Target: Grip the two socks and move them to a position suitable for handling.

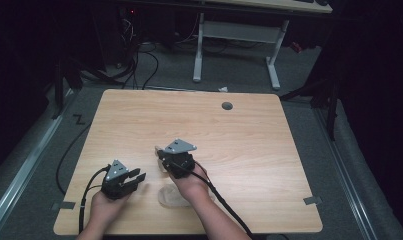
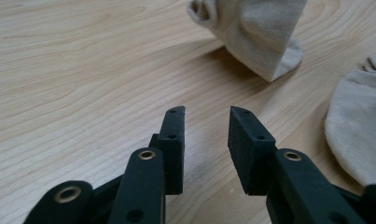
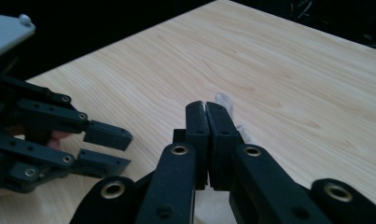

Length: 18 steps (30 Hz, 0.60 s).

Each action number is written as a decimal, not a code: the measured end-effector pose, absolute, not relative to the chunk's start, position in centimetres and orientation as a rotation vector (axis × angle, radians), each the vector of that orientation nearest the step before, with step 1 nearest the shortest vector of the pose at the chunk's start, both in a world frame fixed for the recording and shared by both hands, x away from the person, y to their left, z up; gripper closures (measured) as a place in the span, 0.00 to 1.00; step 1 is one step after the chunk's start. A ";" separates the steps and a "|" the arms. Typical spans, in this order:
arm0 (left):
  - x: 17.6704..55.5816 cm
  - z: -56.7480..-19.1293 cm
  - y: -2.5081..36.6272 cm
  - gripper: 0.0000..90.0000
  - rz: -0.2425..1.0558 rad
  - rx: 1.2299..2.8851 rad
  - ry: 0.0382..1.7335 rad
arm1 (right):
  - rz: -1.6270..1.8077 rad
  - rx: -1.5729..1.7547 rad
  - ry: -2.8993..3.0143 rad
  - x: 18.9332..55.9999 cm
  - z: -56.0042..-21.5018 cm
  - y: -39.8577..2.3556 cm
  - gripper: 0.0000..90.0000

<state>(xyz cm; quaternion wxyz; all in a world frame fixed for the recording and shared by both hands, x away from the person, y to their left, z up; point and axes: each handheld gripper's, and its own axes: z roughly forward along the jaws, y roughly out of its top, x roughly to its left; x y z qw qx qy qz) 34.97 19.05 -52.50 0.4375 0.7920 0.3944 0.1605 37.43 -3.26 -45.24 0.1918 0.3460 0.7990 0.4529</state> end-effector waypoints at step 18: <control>35.1 -52.6 19.1 0.74 0.396 1.968 0.981 | 1.387 0.852 2.180 37.2 -40.1 -0.8 0.99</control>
